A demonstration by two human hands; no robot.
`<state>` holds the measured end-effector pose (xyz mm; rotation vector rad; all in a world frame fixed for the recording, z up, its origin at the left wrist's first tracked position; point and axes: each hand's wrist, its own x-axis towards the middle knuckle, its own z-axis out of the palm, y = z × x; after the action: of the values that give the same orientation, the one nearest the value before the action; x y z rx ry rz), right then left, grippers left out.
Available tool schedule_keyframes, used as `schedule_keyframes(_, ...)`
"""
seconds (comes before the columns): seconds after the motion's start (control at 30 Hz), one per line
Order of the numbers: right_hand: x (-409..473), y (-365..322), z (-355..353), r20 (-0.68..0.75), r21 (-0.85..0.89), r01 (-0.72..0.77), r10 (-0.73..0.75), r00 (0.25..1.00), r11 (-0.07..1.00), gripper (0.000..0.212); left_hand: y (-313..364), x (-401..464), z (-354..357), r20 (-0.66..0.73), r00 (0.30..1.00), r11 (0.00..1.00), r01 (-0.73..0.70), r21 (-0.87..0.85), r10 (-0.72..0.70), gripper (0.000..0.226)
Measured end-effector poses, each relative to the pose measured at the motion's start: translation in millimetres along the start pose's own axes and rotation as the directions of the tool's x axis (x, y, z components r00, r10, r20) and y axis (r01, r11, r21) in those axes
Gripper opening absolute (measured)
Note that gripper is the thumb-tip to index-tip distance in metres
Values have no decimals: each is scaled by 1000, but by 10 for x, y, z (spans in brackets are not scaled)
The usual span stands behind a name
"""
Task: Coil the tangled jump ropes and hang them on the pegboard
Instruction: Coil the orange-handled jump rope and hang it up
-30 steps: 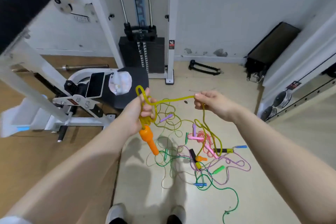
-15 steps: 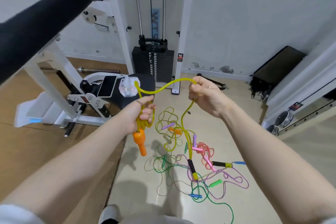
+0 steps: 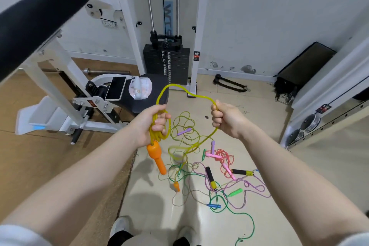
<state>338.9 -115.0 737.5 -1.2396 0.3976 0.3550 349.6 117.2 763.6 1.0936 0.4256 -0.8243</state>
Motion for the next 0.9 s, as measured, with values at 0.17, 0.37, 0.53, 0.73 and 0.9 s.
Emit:
schedule_keyframes(0.17,-106,-36,-75,119,54,113,-119,986,992,14,-4,-8,-76,-65,995,991,-83,-105,77,38)
schedule_keyframes(0.37,-114,-242,-250,-108,-10,266,-266,958,964,27,73,40,-197,-160,963,894,-263,-362,219,33)
schedule_keyframes(0.53,-105,-53,-467,-199,-798,87,-397,896,597,39,68,63,-71,-104,953,871,-303,-386,285,32)
schedule_keyframes(0.73,-297,-174,-351,-19,-749,145,-240,971,647,28,63,-73,96,104,949,930,-264,-255,297,34)
schedule_keyframes(0.9,-274,-332,-207,-136,-801,-32,-131,982,597,32,-40,-26,203,97,968,972,-232,-22,233,35)
